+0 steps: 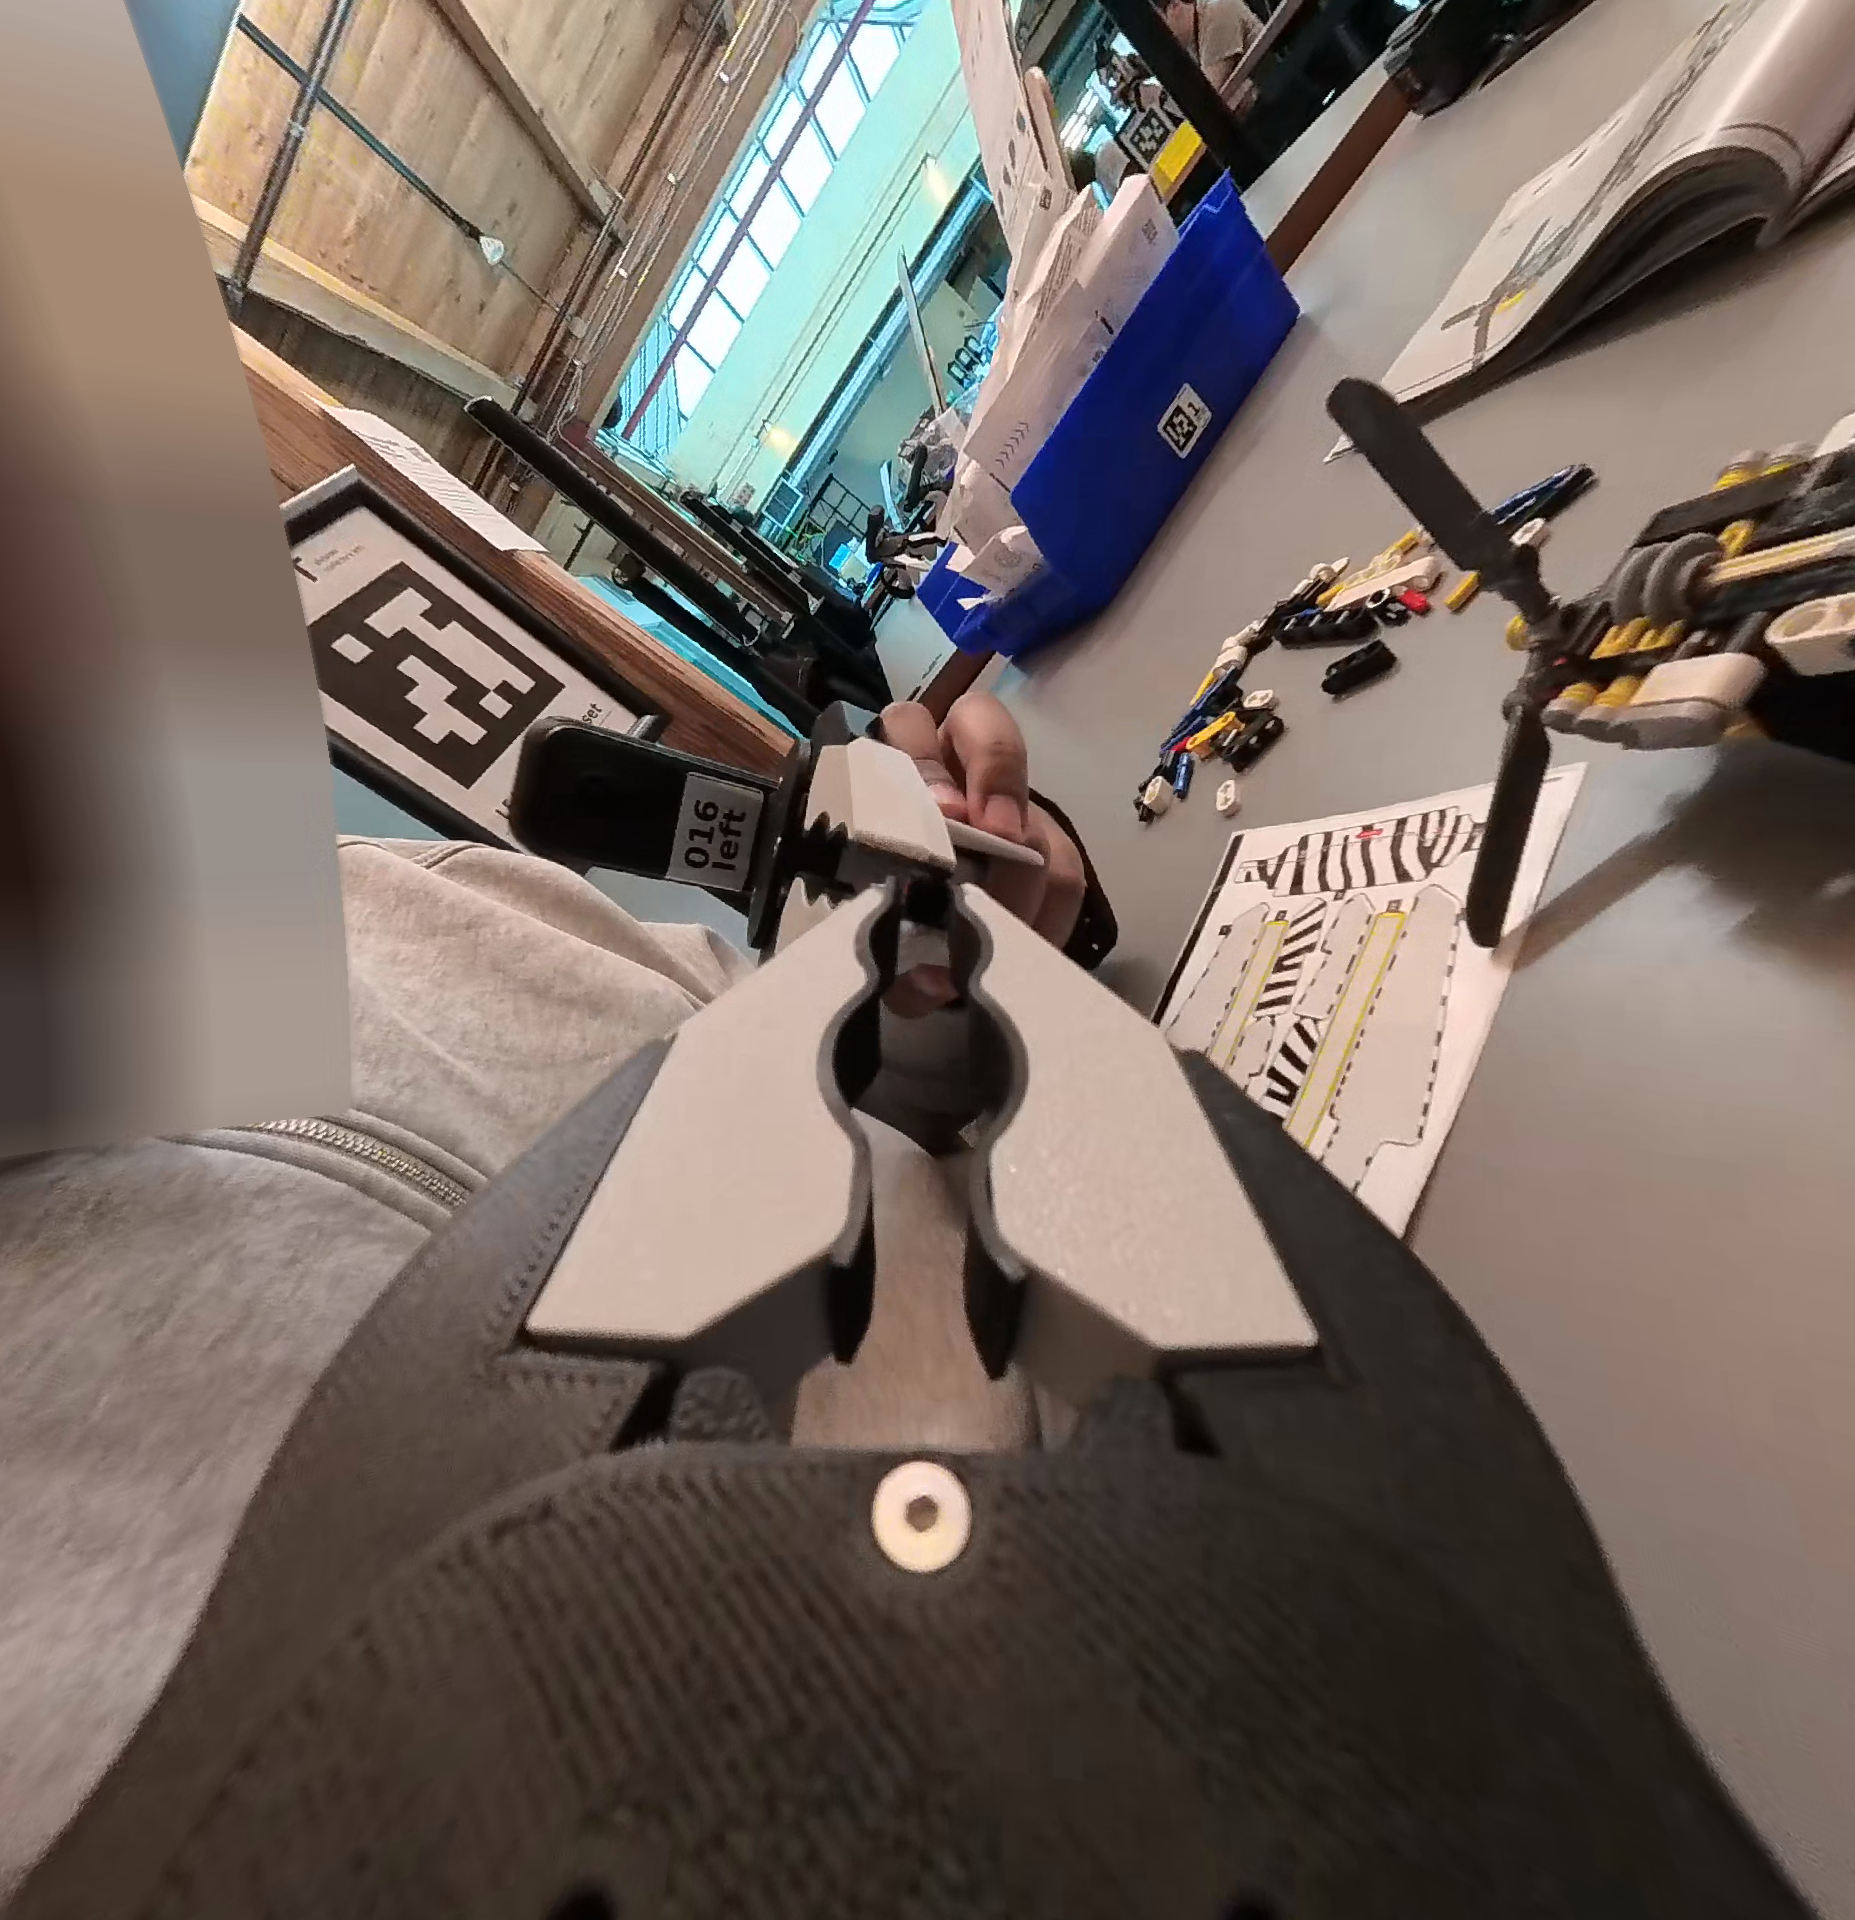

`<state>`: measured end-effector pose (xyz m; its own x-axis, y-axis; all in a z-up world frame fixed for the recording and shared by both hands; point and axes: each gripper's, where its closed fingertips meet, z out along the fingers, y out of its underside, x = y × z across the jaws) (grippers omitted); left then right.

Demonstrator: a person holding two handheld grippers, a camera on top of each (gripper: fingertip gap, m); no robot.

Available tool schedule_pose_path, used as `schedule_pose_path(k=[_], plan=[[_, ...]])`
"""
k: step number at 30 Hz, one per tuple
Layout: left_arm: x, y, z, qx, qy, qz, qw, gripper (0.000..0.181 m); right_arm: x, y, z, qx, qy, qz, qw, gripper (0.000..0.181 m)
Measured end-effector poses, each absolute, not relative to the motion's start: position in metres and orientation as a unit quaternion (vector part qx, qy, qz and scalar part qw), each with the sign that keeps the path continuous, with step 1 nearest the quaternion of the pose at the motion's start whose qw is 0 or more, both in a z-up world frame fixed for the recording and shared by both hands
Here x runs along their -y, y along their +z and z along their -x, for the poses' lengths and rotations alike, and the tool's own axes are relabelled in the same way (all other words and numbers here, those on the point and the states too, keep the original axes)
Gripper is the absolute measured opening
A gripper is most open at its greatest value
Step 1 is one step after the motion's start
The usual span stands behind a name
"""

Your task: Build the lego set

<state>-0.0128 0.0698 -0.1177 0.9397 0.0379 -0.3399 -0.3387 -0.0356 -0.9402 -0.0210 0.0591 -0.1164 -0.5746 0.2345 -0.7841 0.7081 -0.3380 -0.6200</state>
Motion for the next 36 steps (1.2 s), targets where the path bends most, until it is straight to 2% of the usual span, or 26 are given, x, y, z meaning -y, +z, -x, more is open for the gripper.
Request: schedule_pose_path(k=[7, 10, 14, 22, 25, 29, 36], plan=[[-0.07, -0.119, 0.016, -0.097, 0.131, 0.708, 0.687, 0.007, -0.06, -0.117, 0.024, -0.558, -0.693, -0.429, 0.156, 0.004], [-0.069, -0.116, 0.024, -0.066, 0.107, 0.706, 0.696, 0.025, -0.068, -0.118, 0.03, -0.559, -0.691, -0.44, 0.13, 0.004], [-0.065, -0.114, 0.058, 0.022, 0.085, 0.711, 0.697, 0.048, -0.086, -0.133, 0.04, -0.596, -0.647, -0.474, 0.05, 0.005], [-0.081, -0.144, 0.135, 0.106, 0.067, 0.806, 0.579, 0.093, -0.114, -0.146, 0.053, -0.655, -0.568, -0.493, -0.075, 0.005], [-0.093, -0.172, 0.137, 0.11, 0.018, 0.852, 0.512, 0.095, -0.119, -0.145, 0.058, -0.674, -0.544, -0.487, -0.11, 0.005], [-0.103, -0.176, 0.132, 0.112, -0.012, 0.849, 0.516, 0.098, -0.127, -0.143, 0.065, -0.692, -0.516, -0.484, -0.144, 0.005], [-0.103, -0.188, 0.125, 0.109, -0.033, 0.857, 0.503, 0.098, -0.13, -0.142, 0.069, -0.694, -0.513, -0.484, -0.143, 0.005]])
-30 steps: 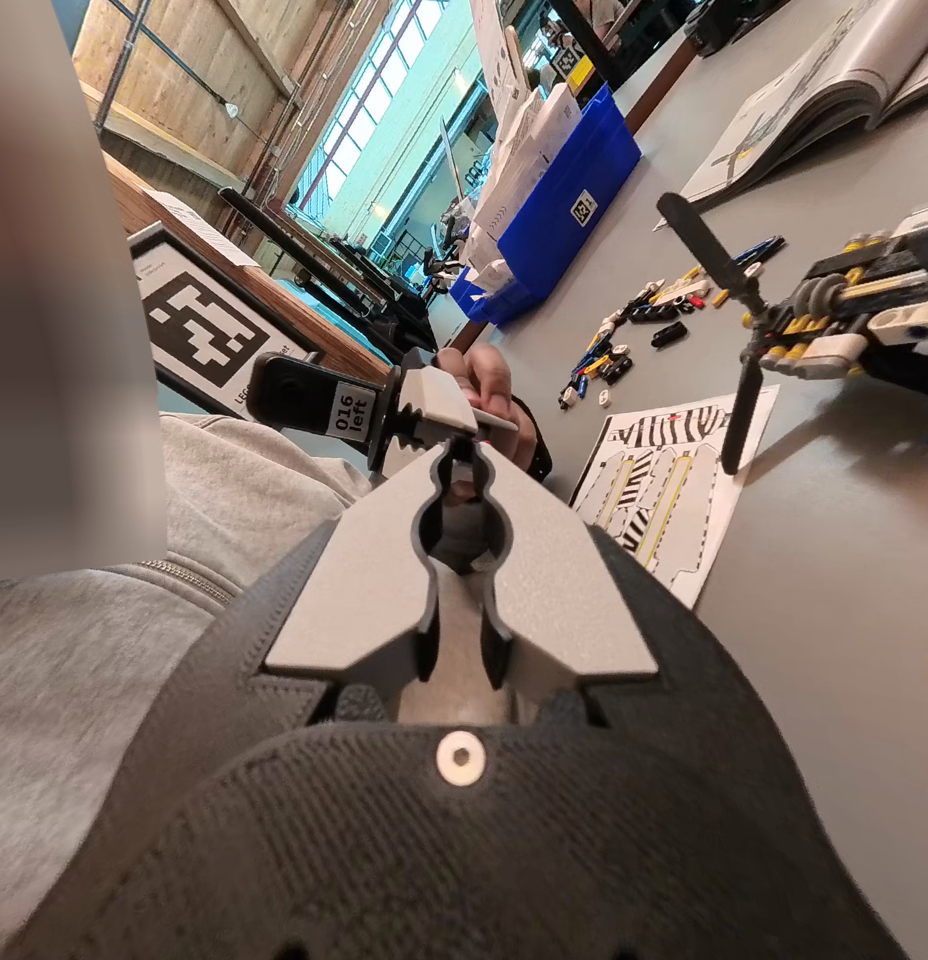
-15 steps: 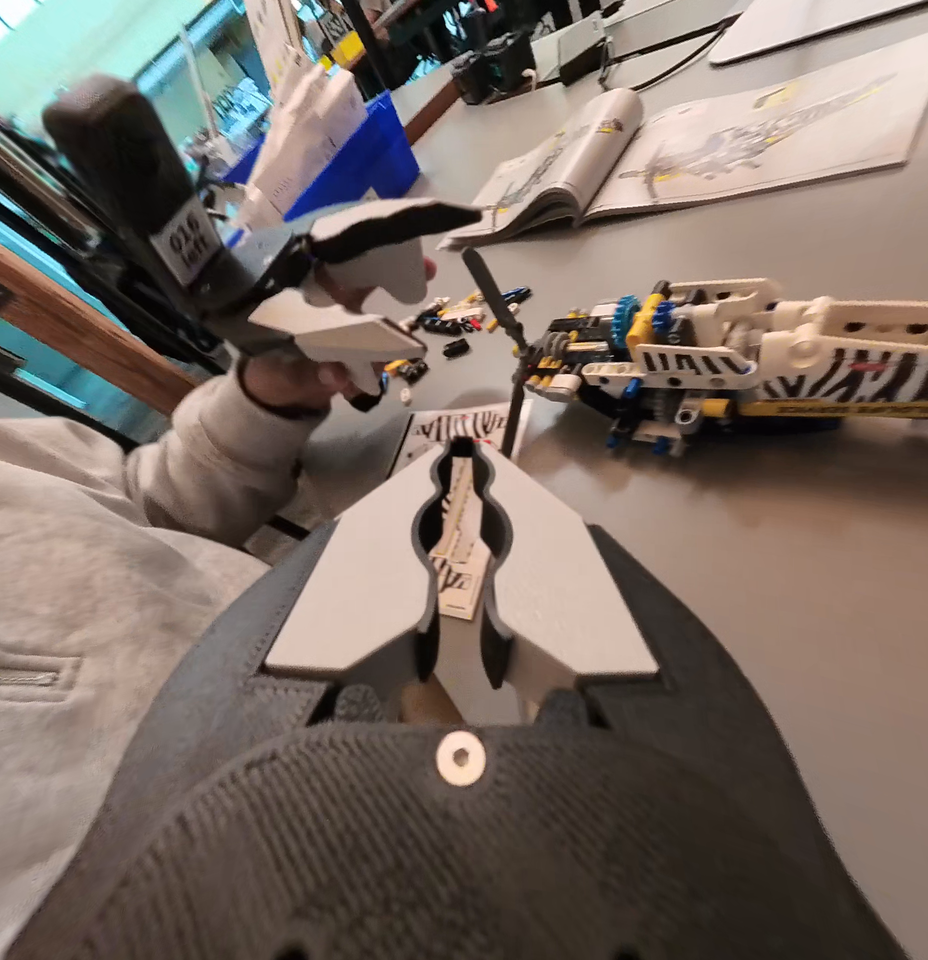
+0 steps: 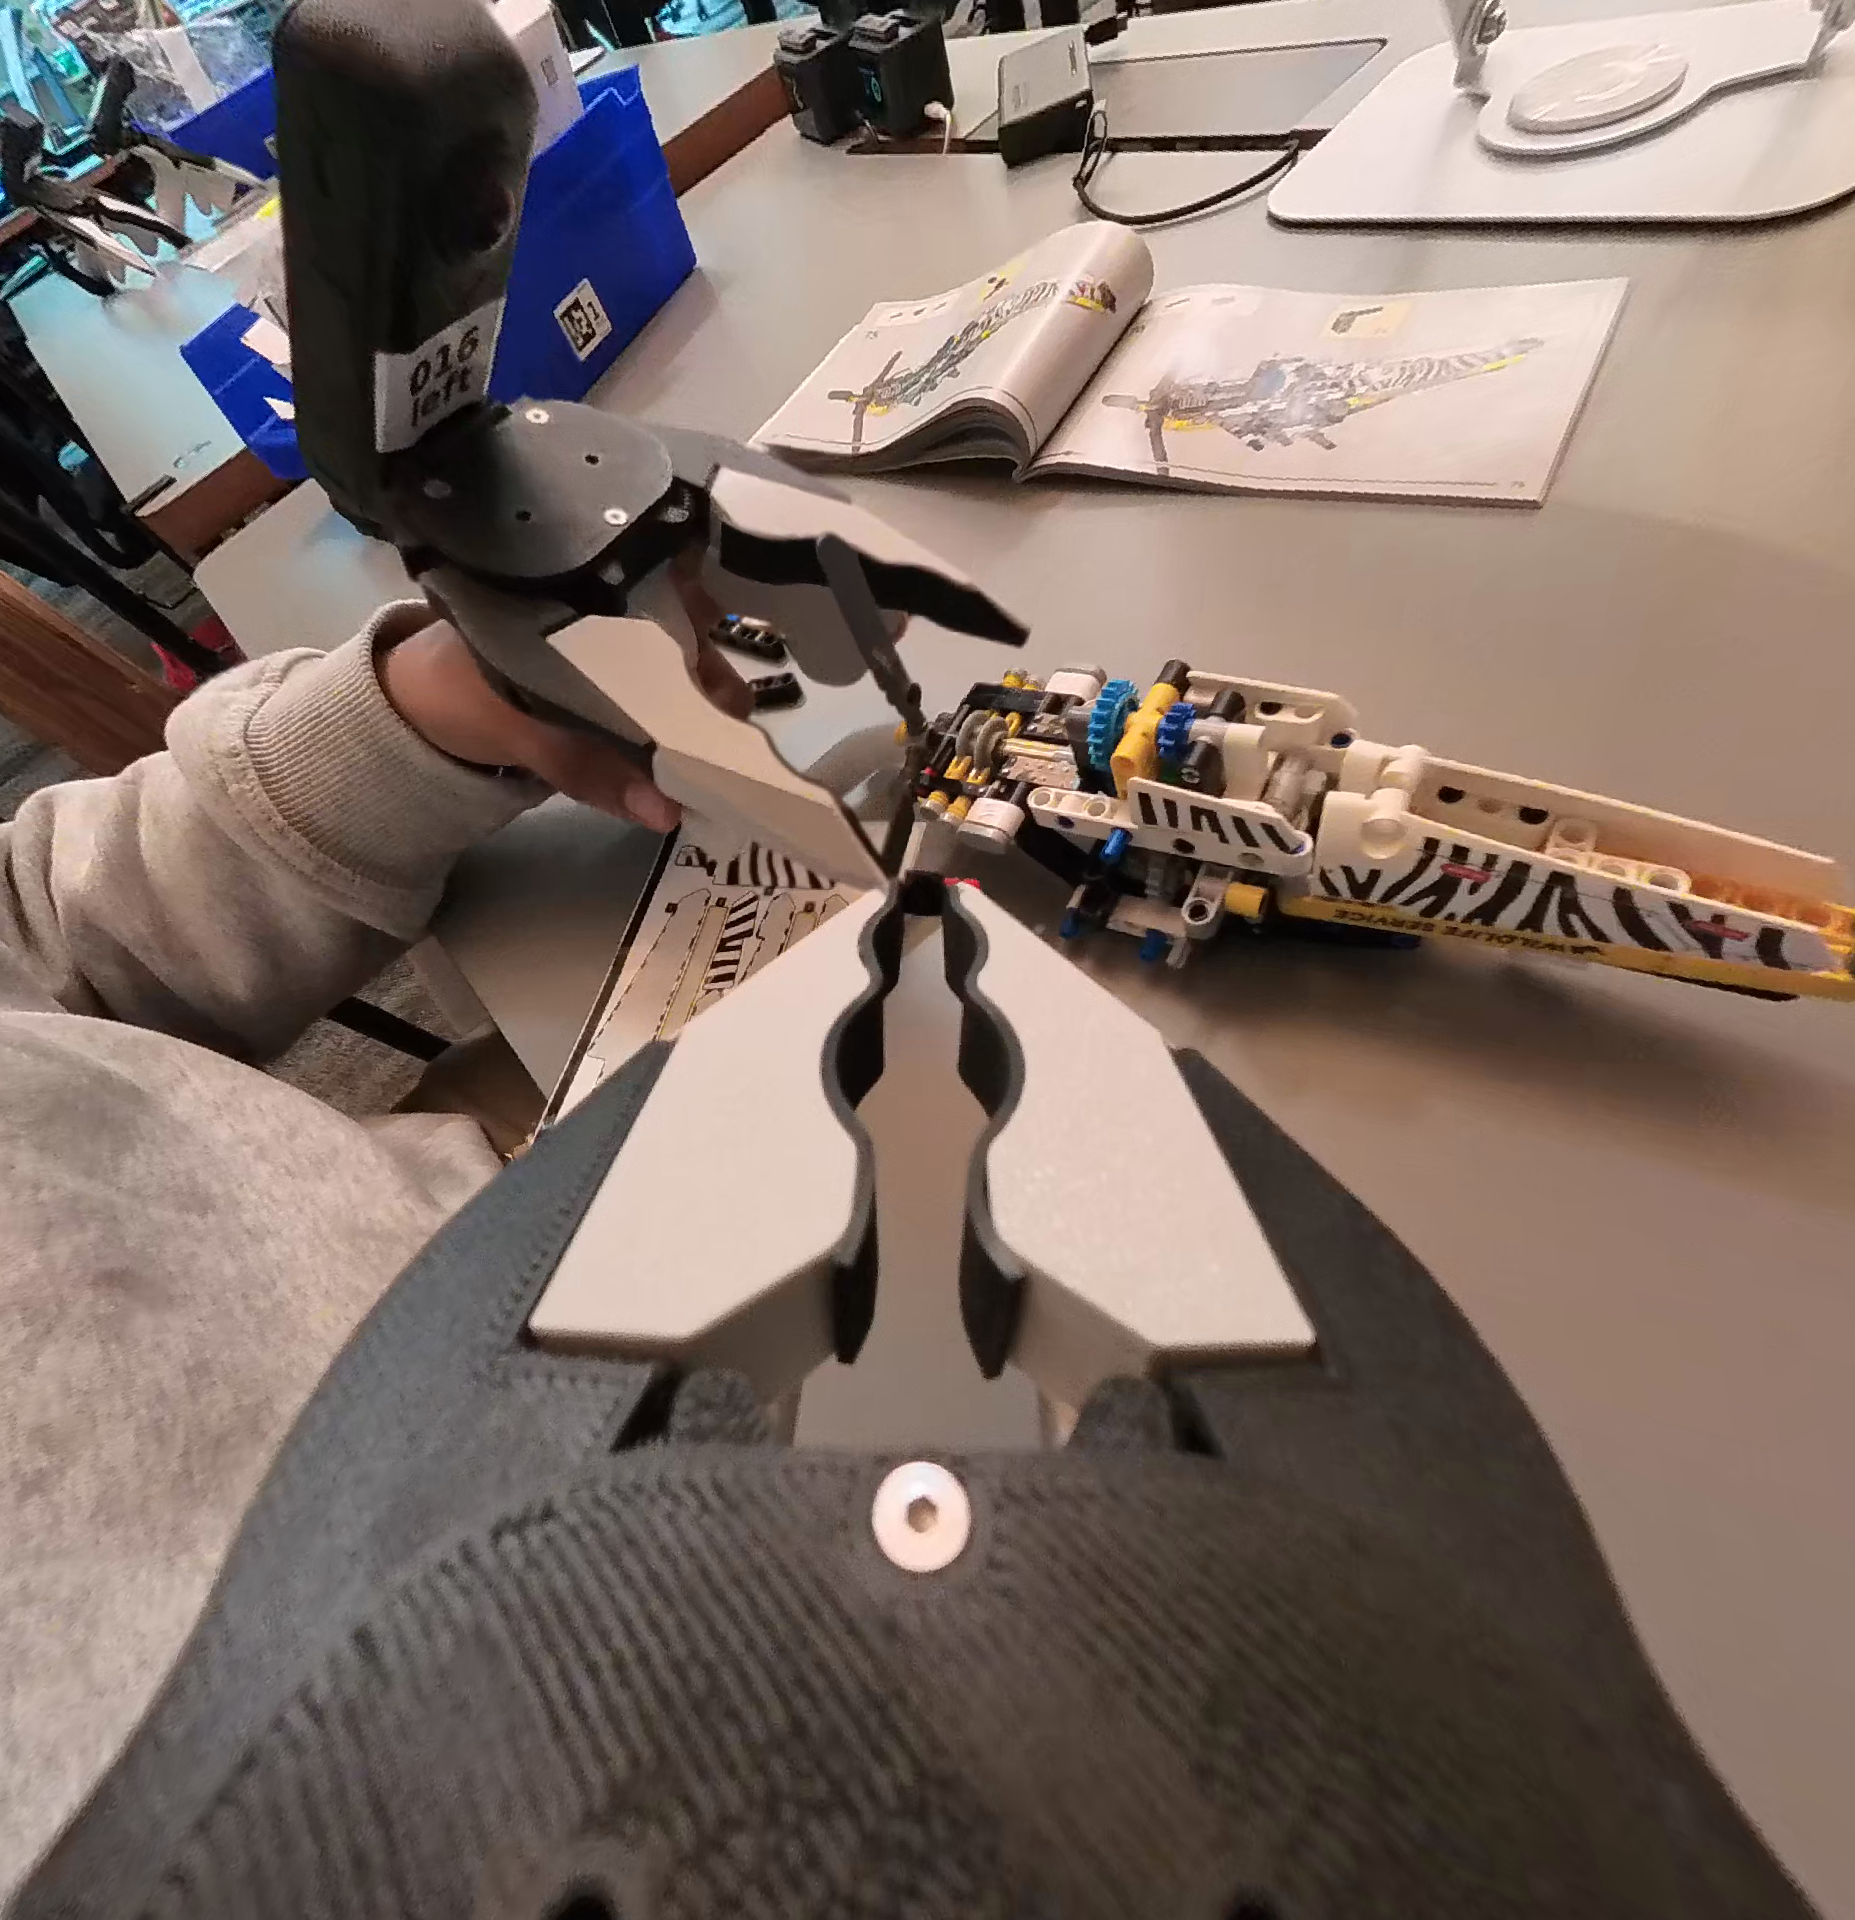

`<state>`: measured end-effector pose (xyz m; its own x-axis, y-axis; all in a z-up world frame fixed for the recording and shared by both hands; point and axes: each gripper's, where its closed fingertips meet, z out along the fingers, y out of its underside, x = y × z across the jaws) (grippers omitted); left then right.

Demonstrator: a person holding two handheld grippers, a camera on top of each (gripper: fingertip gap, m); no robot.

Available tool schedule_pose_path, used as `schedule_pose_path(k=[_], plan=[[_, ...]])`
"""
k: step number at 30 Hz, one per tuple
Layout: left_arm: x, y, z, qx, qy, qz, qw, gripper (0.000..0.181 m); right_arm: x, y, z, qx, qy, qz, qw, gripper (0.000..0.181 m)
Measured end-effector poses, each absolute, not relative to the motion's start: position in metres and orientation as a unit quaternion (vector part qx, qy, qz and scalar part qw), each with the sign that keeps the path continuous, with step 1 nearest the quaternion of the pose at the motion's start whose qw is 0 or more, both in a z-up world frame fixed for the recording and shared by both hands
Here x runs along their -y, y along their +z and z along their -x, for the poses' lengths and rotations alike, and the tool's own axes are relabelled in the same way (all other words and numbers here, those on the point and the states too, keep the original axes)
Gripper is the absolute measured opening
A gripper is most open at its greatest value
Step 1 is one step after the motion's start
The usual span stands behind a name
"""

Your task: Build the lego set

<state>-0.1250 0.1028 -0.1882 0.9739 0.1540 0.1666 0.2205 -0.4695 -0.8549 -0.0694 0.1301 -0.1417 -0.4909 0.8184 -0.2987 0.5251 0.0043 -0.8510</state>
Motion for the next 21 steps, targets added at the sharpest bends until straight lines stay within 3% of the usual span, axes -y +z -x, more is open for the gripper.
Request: schedule_pose_path(k=[9, 14, 21], plan=[[-0.105, -0.19, 0.106, 0.102, -0.076, 0.854, 0.505, 0.094, -0.138, -0.148, 0.069, 0.697, 0.495, 0.497, 0.146, 0.005], [-0.107, -0.185, 0.083, 0.055, -0.104, 0.855, 0.505, 0.071, -0.148, -0.154, 0.072, 0.715, 0.46, 0.5, 0.166, 0.005], [-0.114, -0.183, 0.088, 0.086, -0.103, 0.842, 0.522, 0.084, -0.162, -0.156, 0.078, 0.769, 0.393, 0.465, 0.197, 0.005]])
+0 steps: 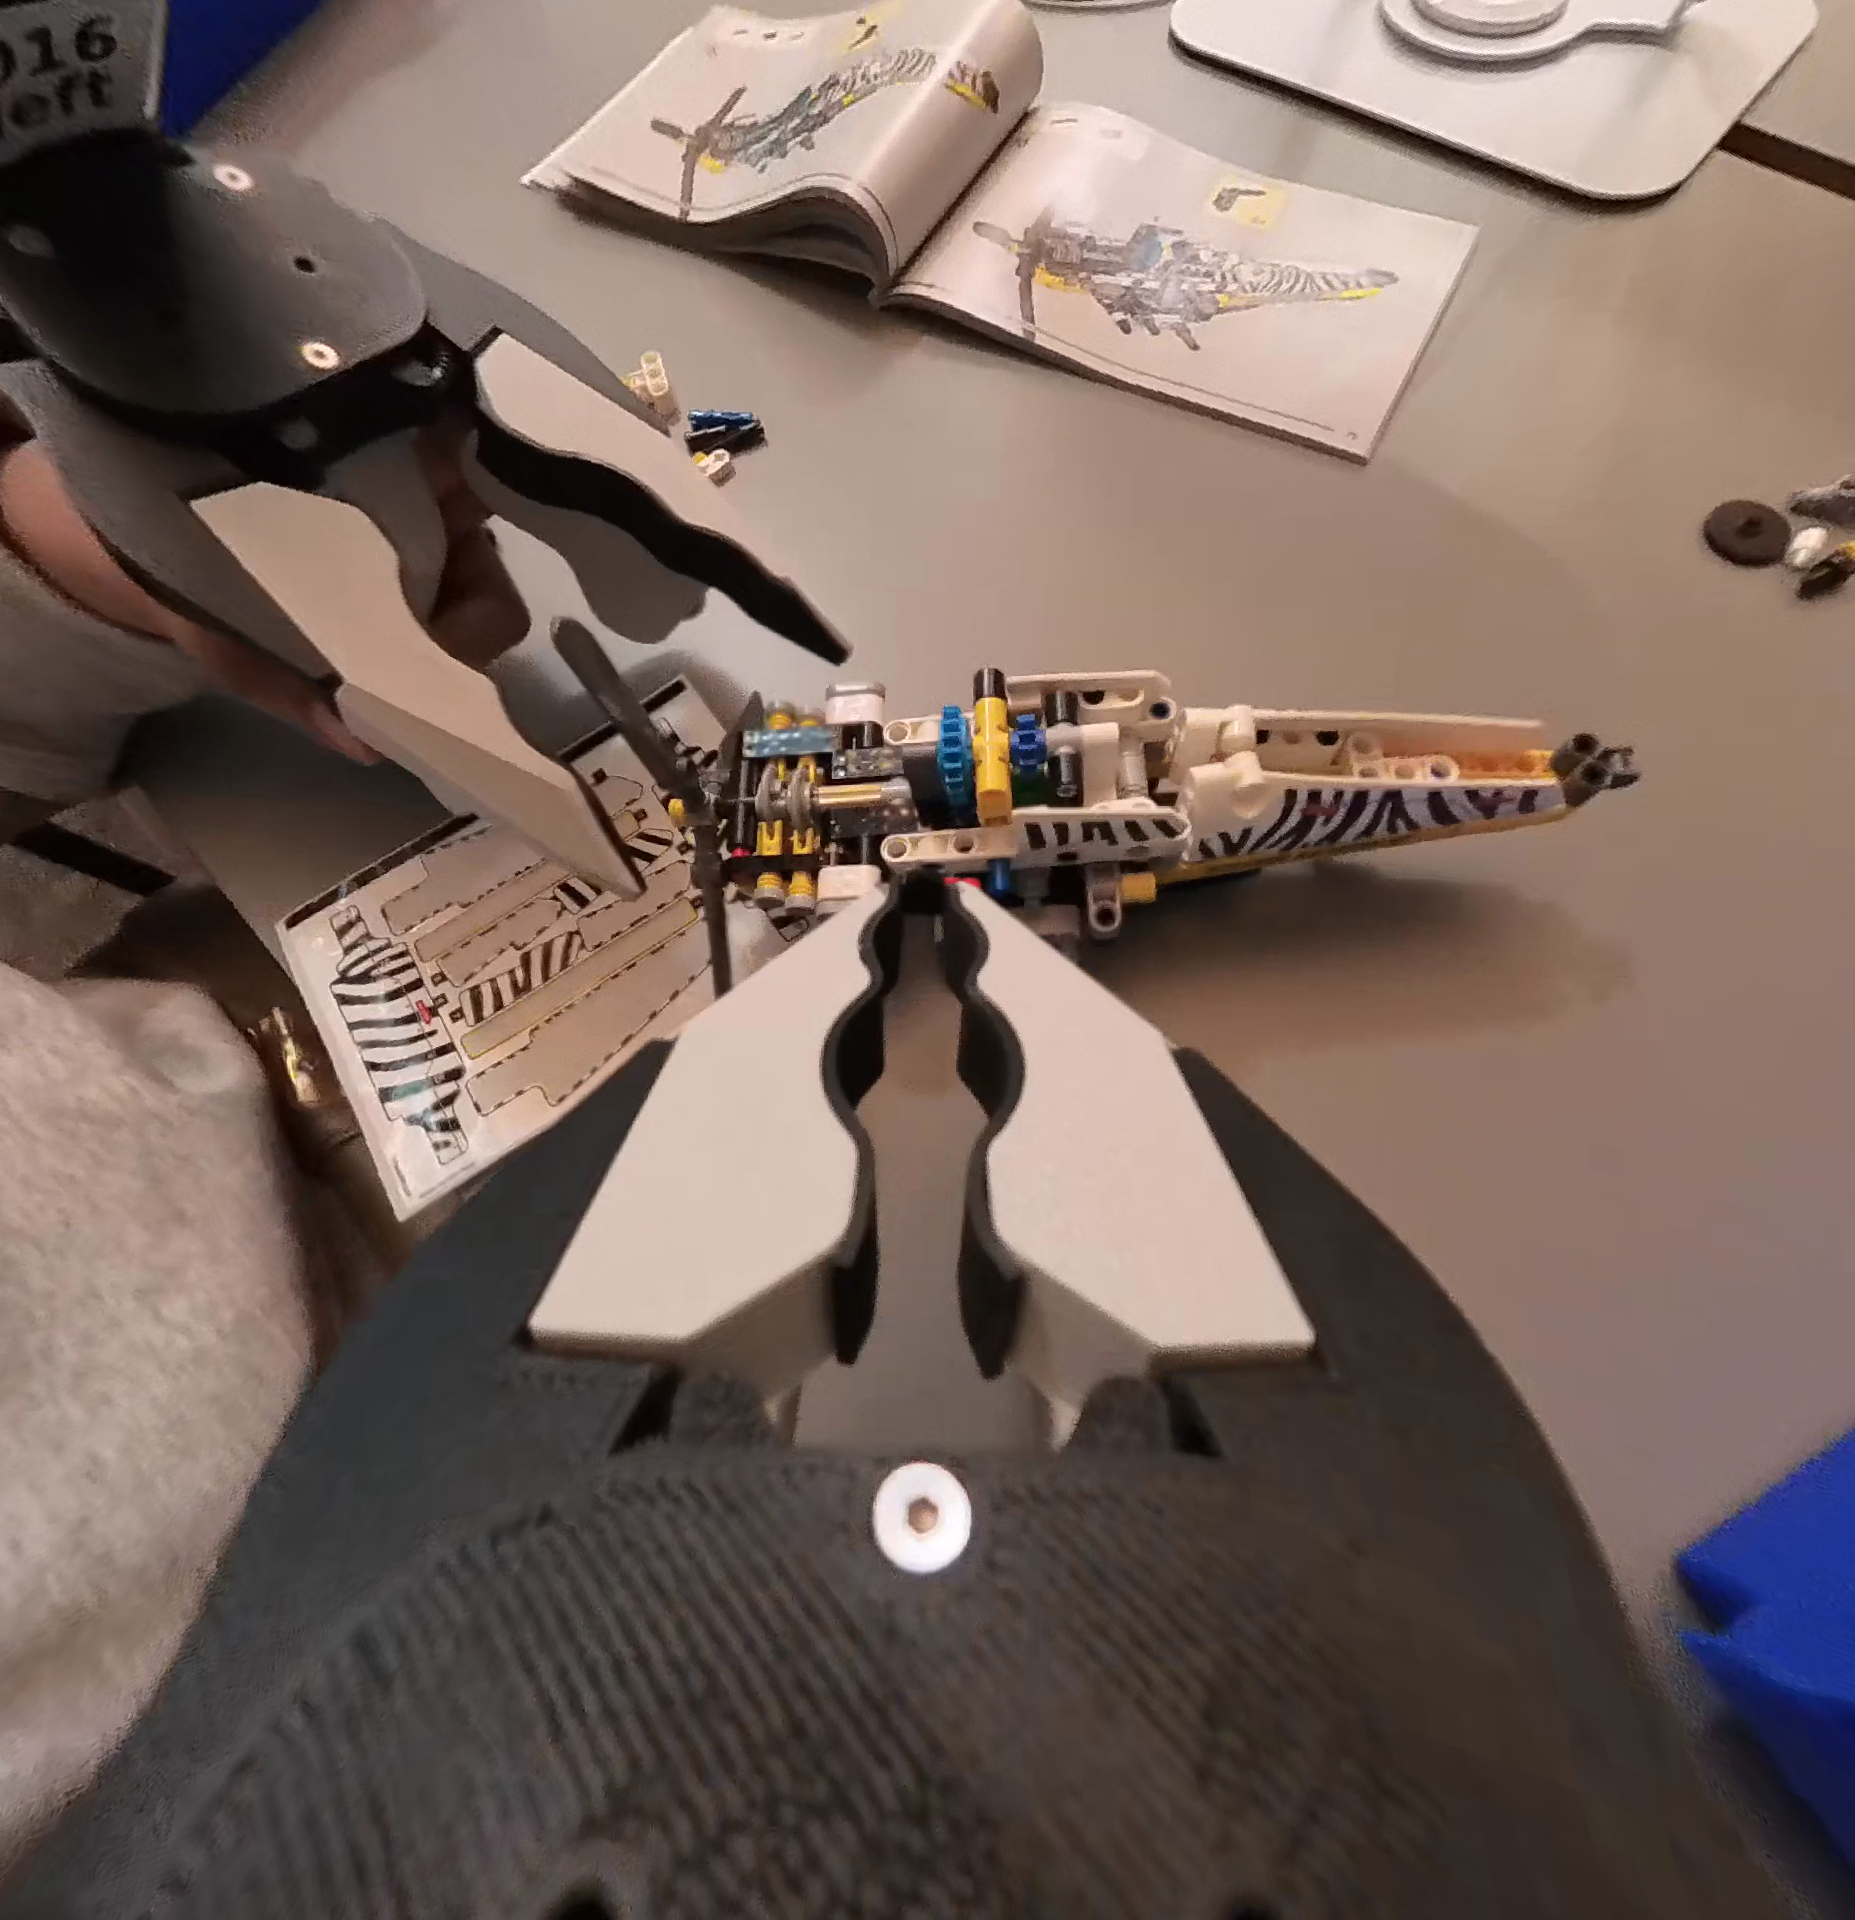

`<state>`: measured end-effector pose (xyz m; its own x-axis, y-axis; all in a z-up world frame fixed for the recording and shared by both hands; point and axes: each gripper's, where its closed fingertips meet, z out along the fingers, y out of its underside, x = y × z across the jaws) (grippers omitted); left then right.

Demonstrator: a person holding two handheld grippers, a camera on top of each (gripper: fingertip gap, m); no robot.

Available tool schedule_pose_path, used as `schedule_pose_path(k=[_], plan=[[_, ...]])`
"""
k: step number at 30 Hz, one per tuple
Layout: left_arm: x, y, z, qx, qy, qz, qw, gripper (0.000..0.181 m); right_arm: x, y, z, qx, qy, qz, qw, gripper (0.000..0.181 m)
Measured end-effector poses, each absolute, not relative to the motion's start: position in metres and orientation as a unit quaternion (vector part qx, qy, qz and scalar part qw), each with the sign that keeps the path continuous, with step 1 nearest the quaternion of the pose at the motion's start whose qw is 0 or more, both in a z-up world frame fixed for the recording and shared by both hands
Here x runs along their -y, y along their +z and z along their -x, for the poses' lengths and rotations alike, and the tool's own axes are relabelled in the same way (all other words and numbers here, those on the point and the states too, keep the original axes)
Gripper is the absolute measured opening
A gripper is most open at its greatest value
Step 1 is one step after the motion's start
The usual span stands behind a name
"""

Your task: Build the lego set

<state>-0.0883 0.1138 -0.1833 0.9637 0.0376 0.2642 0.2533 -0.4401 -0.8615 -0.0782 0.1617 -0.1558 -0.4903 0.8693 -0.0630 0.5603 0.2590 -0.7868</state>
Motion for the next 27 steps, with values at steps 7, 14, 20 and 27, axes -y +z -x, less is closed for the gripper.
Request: schedule_pose_path(k=[7, 14, 20, 27], plan=[[-0.12, -0.191, 0.096, 0.117, -0.059, 0.853, 0.505, 0.09, -0.158, -0.172, 0.09, 0.82, 0.309, 0.44, 0.194, 0.005], [-0.121, -0.2, 0.1, 0.137, -0.065, 0.864, 0.481, 0.09, -0.158, -0.174, 0.095, 0.838, 0.267, 0.432, 0.199, 0.005], [-0.121, -0.204, 0.1, 0.145, -0.085, 0.866, 0.471, 0.086, -0.154, -0.176, 0.098, 0.841, 0.266, 0.44, 0.166, 0.005], [-0.122, -0.21, 0.101, 0.145, -0.073, 0.877, 0.453, 0.085, -0.159, -0.177, 0.1, 0.847, 0.246, 0.441, 0.168, 0.005]])
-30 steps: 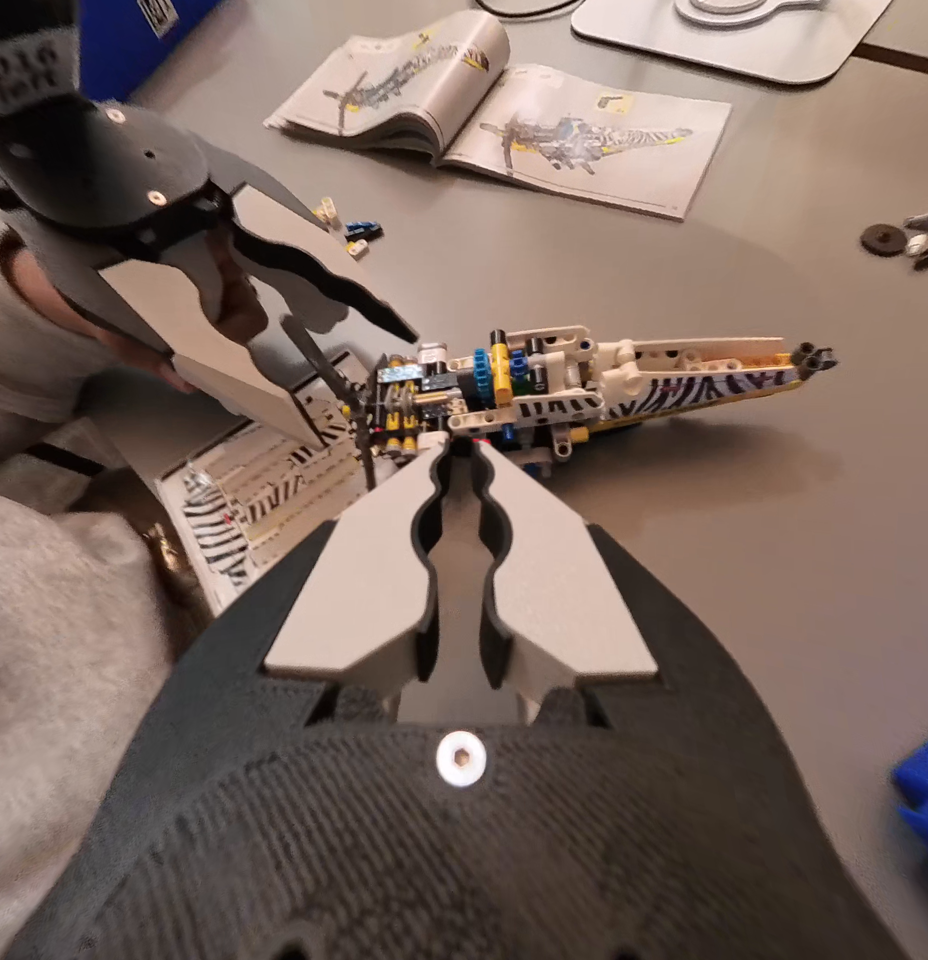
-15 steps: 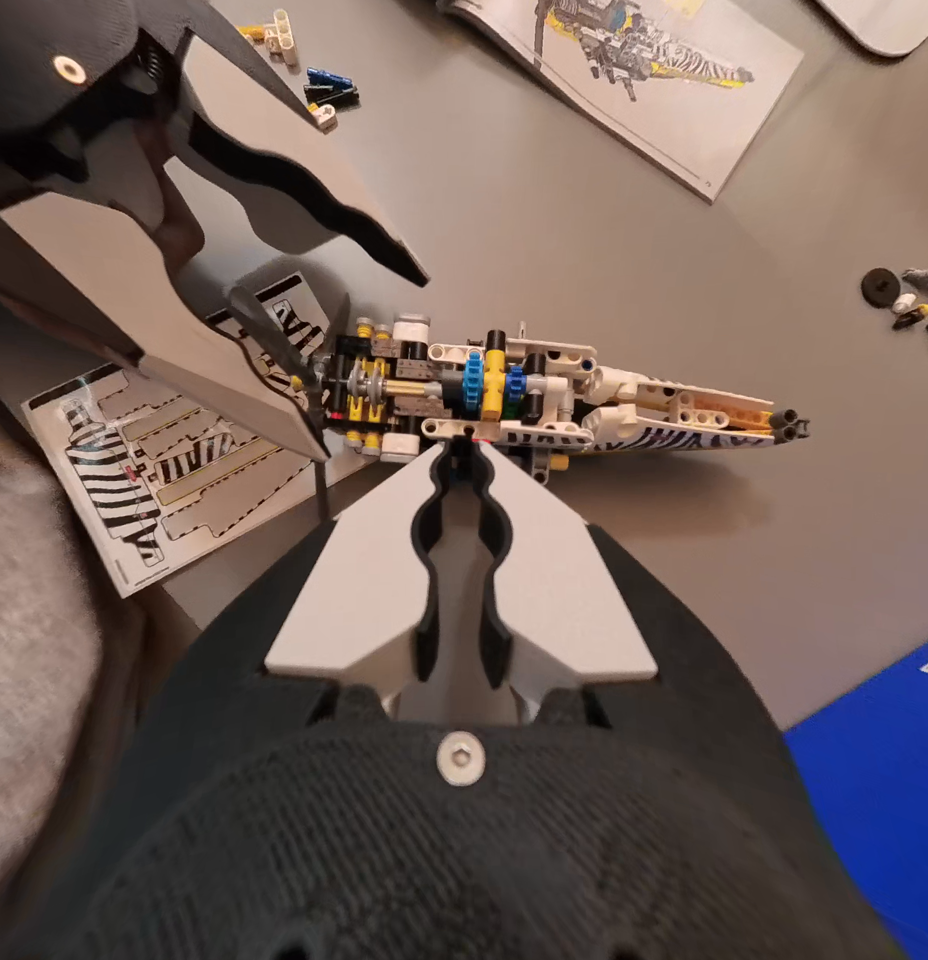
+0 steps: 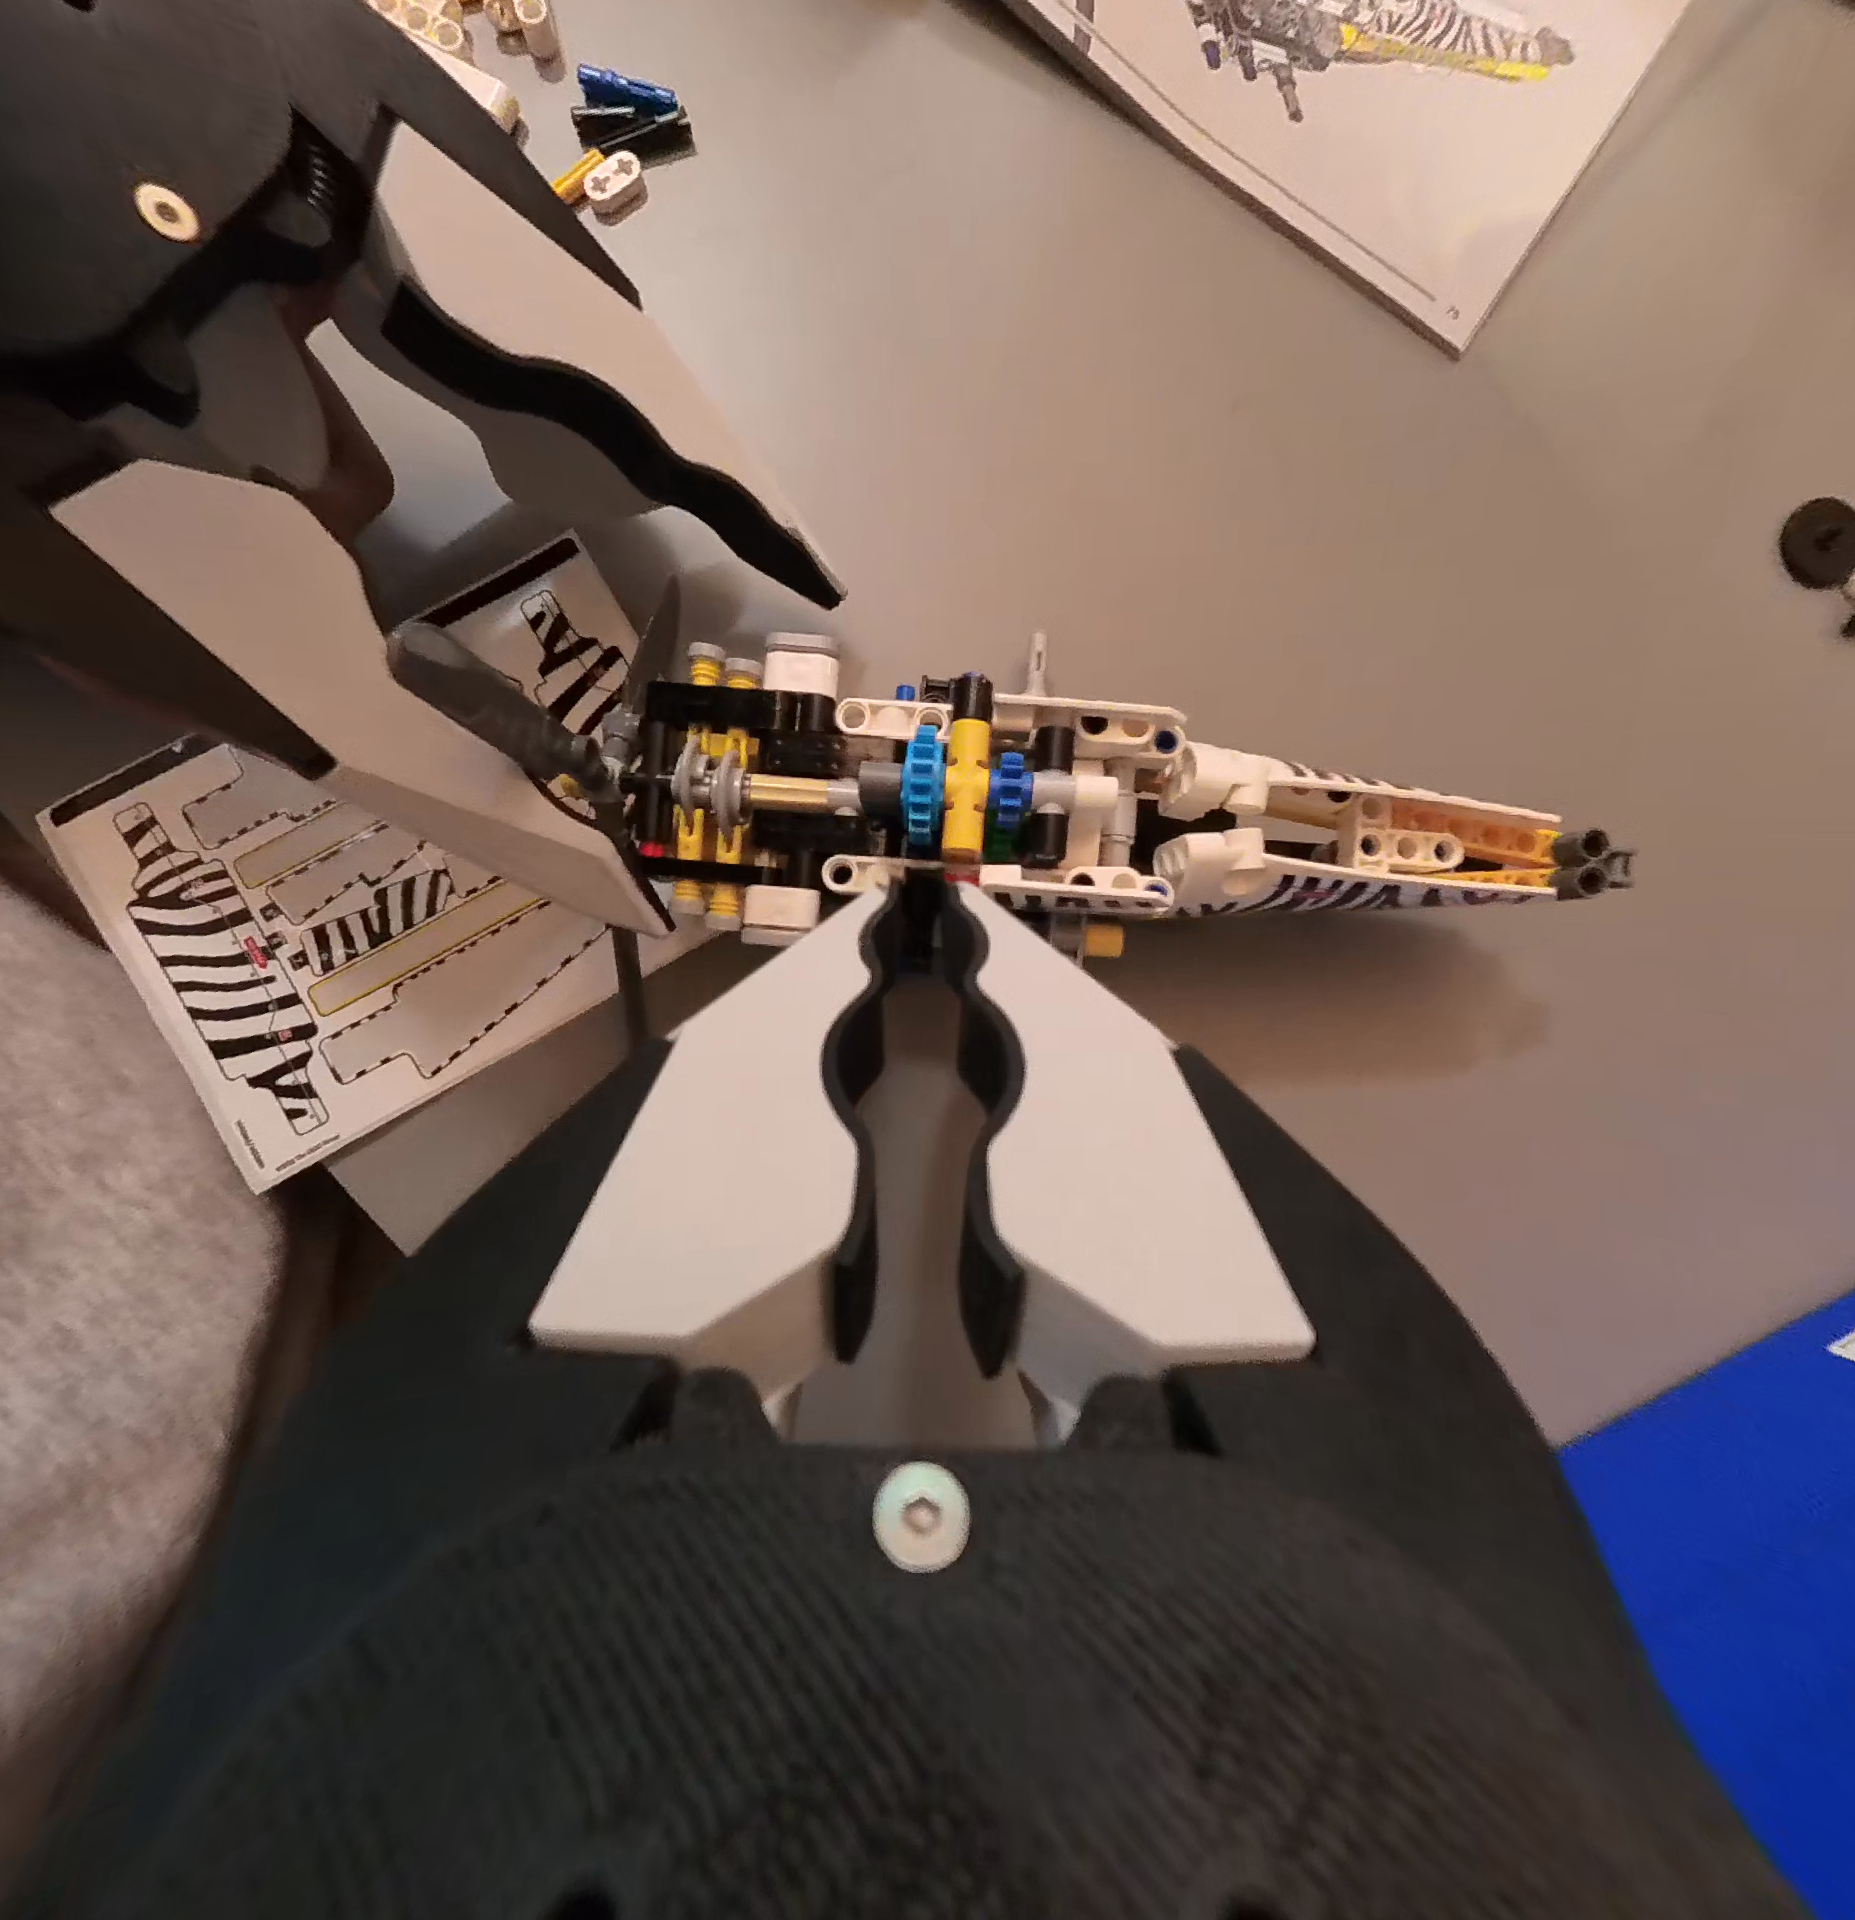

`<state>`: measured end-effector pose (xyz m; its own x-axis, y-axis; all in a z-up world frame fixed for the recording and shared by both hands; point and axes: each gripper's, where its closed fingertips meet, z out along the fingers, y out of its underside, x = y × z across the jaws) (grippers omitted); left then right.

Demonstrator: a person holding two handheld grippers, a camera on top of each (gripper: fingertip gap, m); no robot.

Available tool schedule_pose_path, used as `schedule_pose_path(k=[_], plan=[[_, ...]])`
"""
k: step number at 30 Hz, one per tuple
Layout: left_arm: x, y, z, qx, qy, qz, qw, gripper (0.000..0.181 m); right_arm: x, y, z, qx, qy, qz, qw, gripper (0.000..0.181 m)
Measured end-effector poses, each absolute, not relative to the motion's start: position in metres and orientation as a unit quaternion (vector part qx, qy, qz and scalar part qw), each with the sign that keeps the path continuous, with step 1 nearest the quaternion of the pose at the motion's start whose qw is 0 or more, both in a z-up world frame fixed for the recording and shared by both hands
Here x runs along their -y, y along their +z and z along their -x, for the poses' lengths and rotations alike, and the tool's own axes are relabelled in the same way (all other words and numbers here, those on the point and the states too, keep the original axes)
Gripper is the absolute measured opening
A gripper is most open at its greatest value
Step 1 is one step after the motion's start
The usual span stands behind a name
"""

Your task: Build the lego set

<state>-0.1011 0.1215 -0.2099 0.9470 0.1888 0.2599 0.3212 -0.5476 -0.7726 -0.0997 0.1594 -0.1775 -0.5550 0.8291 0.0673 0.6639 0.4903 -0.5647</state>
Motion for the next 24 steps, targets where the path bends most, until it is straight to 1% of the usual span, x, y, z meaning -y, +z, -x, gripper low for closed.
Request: schedule_pose_path(k=[9, 24], plan=[[-0.1217, -0.213, 0.0995, 0.144, -0.079, 0.881, 0.444, 0.081, -0.1605, -0.1771, 0.1, 0.845, 0.234, 0.451, 0.169, 0.005], [-0.1217, -0.2134, 0.101, 0.152, -0.091, 0.878, 0.445, 0.081, -0.1616, -0.1772, 0.1017, 0.855, 0.202, 0.444, 0.177, 0.005]])
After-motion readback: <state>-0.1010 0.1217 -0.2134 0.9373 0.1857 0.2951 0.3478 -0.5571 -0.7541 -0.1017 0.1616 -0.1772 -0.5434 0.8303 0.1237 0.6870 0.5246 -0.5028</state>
